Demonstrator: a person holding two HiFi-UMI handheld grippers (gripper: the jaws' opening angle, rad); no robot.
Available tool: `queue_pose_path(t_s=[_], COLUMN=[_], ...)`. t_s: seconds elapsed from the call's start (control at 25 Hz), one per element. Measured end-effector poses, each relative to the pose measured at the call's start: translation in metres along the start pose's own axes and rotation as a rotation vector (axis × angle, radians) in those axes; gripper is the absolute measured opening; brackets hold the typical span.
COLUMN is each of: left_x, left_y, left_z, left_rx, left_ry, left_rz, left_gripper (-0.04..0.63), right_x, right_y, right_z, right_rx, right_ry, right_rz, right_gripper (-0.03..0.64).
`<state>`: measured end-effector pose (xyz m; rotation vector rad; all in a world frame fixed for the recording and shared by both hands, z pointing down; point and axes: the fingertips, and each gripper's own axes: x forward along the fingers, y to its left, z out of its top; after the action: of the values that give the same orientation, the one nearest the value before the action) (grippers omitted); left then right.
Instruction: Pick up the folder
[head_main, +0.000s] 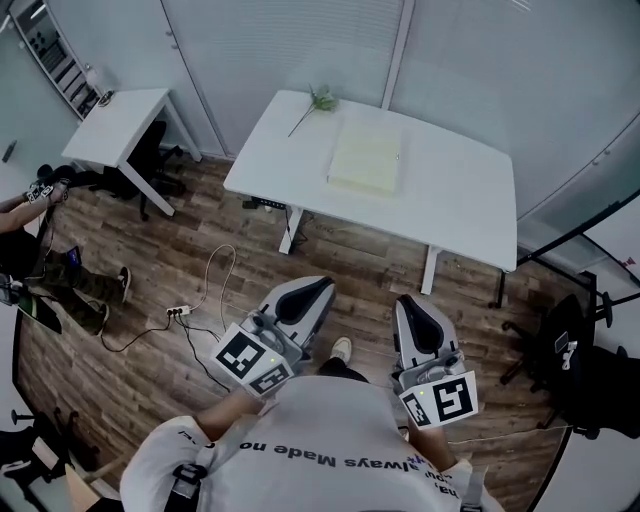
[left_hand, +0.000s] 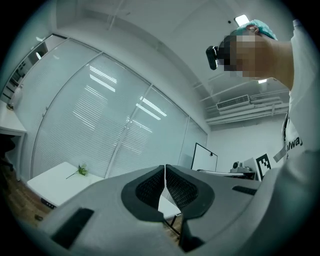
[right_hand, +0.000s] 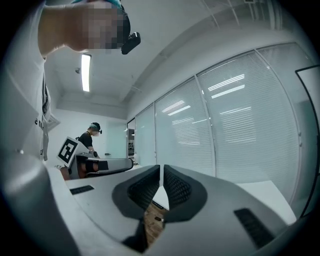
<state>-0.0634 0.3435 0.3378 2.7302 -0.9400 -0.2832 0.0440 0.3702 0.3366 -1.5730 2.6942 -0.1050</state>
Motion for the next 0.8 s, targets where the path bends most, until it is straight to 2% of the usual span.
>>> queue_pose_path(t_s=[0.36, 0.8], left_x=[0.081, 0.130], left_y=[0.031, 0.081], left_z=[-0.012, -0.015], left_rx=[-0.001, -0.003], left_ry=[0.009, 0.020], left_rz=[0.024, 0.053], left_gripper=[0.015, 0.015], right_x=[0.040, 0.096], right_y=[-0.080, -0.125], right_z=[-0.004, -0.010], right_rx=[0.005, 0.016], right_ry=[0.011, 0.021], right_rz=[0.014, 0.031], right_gripper=[0.028, 0.028])
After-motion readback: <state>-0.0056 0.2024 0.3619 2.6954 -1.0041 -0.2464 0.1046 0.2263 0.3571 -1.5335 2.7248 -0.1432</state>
